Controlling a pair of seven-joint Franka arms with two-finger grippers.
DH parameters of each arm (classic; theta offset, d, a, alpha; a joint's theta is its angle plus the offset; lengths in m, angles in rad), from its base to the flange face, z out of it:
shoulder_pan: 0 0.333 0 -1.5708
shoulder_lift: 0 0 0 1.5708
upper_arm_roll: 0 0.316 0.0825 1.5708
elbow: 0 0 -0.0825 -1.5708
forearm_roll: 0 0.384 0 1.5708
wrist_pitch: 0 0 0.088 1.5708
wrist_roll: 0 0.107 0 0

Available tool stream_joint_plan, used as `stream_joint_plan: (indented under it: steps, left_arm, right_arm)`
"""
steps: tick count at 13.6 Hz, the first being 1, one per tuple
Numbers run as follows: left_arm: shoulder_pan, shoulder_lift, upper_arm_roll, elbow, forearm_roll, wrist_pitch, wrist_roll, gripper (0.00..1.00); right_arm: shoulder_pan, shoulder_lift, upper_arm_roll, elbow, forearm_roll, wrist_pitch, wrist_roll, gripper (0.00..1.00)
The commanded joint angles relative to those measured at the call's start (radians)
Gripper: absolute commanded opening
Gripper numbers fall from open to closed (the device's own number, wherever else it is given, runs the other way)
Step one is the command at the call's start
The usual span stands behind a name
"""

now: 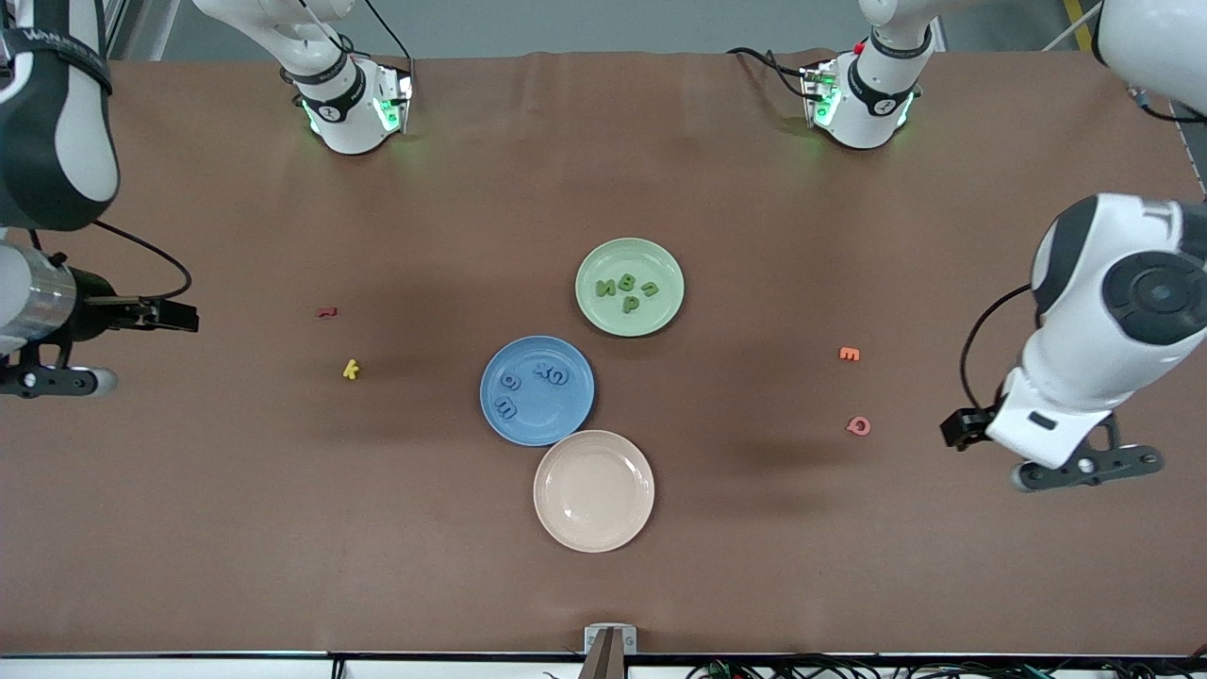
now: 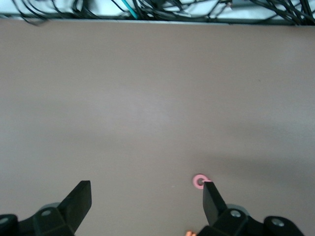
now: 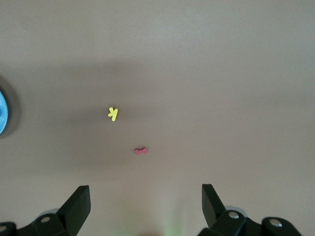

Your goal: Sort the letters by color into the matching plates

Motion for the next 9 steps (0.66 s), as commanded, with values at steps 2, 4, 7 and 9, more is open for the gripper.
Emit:
stream_joint_plan:
  steps: [2, 4, 7, 9]
  left_arm:
    - [0.006, -0.077, -0.004, -0.016, -0.009, -0.07, 0.101, 1.0]
    - [-0.001, -0.135, 0.016, -0.017, -0.082, -0.071, 0.182, 1.0]
    - [-0.094, -0.259, 0.254, -0.031, -0.338, -0.102, 0.305, 1.0]
    - [-0.195, -0.314, 0.425, -0.032, -0.446, -0.173, 0.362, 1.0]
  right_arm:
    - [-0.017, 0.006, 0.019, 0.078, -0.009, -0.065, 0.01, 1.0]
    - [-0.034, 0.006, 0.02, 0.088, -0.001, -0.065, 0.005, 1.0]
    - [-0.029, 0.011, 0.022, 0.141, -0.009, -0.065, 0.008, 1.0]
    - [-0.035, 0.011, 0.02, 0.143, -0.009, -0.057, 0.007, 1.0]
